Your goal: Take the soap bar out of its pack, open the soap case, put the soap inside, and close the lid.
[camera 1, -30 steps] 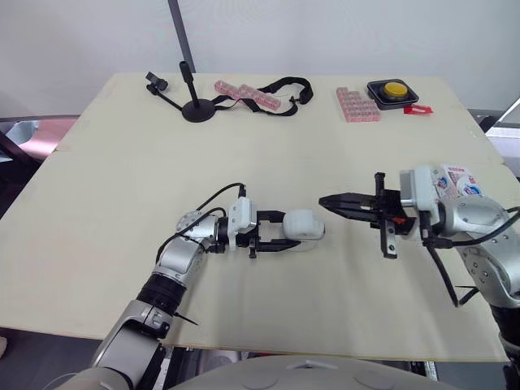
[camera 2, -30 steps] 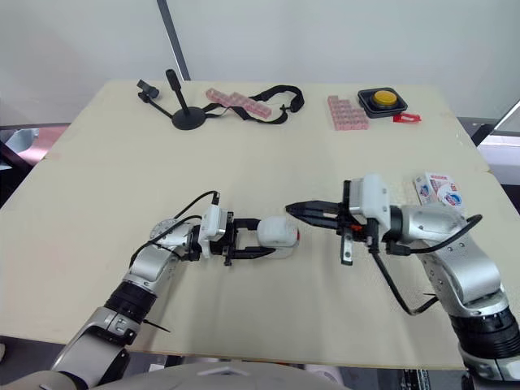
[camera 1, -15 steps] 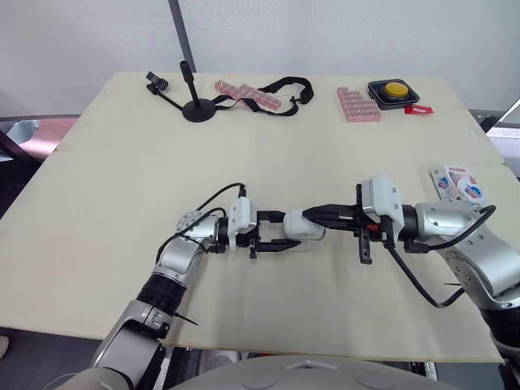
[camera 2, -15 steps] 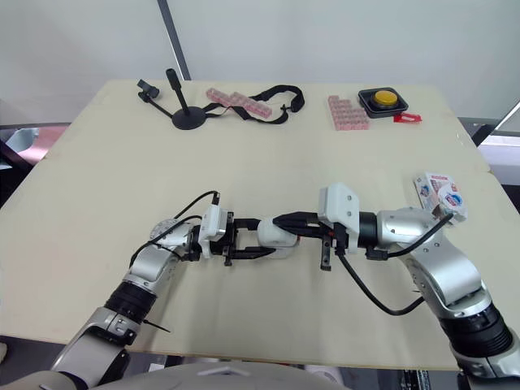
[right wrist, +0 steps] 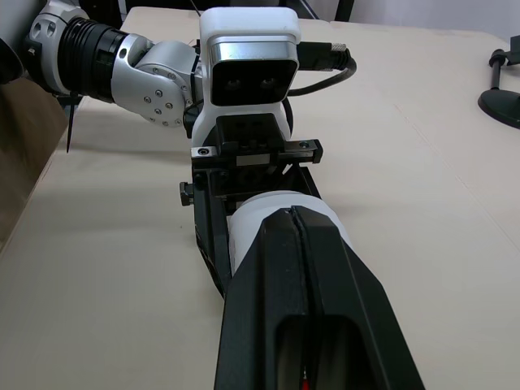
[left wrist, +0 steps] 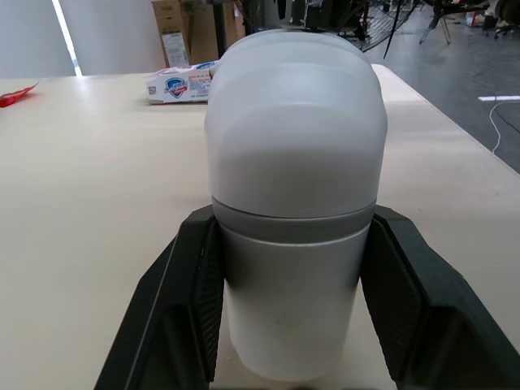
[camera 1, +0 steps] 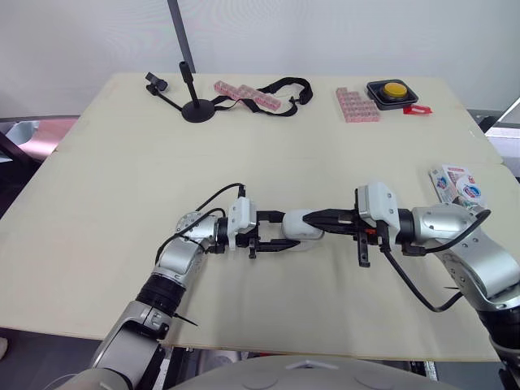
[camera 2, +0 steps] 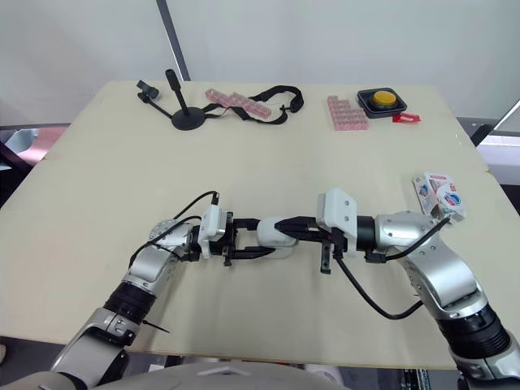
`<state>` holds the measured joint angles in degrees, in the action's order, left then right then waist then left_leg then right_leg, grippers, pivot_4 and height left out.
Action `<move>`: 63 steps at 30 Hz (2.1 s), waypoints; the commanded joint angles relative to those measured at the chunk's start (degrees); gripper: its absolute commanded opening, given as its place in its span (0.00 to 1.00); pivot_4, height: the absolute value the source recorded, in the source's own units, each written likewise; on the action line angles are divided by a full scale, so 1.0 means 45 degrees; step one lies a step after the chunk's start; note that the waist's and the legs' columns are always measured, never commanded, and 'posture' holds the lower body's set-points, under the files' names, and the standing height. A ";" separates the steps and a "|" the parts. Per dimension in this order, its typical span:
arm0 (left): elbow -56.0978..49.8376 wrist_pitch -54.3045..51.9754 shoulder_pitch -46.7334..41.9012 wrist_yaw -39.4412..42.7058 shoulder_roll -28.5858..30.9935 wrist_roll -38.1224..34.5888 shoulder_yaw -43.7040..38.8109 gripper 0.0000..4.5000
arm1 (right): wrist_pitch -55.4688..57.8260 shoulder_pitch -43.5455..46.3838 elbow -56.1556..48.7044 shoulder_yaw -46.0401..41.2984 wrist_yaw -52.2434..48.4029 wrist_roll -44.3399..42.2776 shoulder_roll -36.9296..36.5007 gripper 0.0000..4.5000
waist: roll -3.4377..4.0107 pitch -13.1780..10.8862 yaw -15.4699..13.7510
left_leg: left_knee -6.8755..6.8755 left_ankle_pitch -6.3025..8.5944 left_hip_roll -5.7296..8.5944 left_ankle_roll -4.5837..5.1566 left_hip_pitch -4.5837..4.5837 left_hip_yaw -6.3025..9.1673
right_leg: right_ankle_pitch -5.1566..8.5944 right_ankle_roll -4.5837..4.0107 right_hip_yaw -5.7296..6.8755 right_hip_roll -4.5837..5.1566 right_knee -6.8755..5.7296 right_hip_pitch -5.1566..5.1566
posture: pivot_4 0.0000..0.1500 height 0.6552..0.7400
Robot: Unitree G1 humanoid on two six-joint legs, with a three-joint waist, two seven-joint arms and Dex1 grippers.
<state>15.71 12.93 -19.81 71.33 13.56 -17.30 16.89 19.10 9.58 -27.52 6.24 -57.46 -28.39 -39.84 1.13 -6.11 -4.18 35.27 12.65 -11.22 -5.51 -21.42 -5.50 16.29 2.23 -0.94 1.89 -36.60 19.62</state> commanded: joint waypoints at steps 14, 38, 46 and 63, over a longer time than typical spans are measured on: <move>0.0053 -0.0156 0.0058 -0.0159 0.0163 0.0323 0.0040 0.42 | 0.0392 -0.0442 0.0637 0.0604 0.0161 0.0969 -0.0499 0.01 | -0.0012 0.0013 0.0021 | -0.0001 0.0000 -0.0005 -0.0001 0.0011 0.0001 | 0.0000 0.0000 0.0000 0.0000 0.0001 -0.0015 | 1.00 0.99; -0.0109 -0.0214 0.0155 -0.0184 0.0217 0.0358 -0.0055 0.42 | 0.0511 -0.0241 0.1322 -0.0095 0.0283 0.0088 -0.0315 0.01 | -0.0086 0.0093 0.0098 | -0.0135 0.0010 -0.0030 0.0017 0.0189 -0.0006 | 0.0001 -0.0002 0.0001 0.0006 0.0099 -0.0196 | 1.00 0.99; -0.0172 -0.0353 0.0238 -0.0152 0.0344 0.0224 -0.0168 0.42 | -0.0698 -0.0317 0.2701 -0.2556 -0.1061 -0.1291 -0.0323 0.01 | -0.0072 0.0055 0.0087 | -0.0132 -0.0016 0.0004 -0.0028 0.0077 -0.0006 | 0.0001 -0.0003 0.0005 -0.0009 0.0106 -0.0098 | 1.00 0.99; -0.0550 -0.0795 0.0257 -0.0239 0.0667 -0.0108 -0.0337 0.42 | -0.5074 -0.2397 0.3751 -0.2419 -0.3598 -0.0263 0.0513 1.00 | -0.0074 0.0053 0.0138 | -0.0112 0.0013 -0.0005 0.0025 0.0001 0.0015 | 0.0001 -0.0003 0.0039 -0.0015 0.0105 -0.0027 | 1.00 0.99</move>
<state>13.73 10.32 -19.36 70.54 15.15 -18.02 16.51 -1.74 -1.44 -10.05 -4.21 -72.59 -29.57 -37.52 0.80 -5.87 -3.56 34.77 12.71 -11.25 -5.39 -21.41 -5.44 16.30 2.22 -0.76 1.81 -36.13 19.50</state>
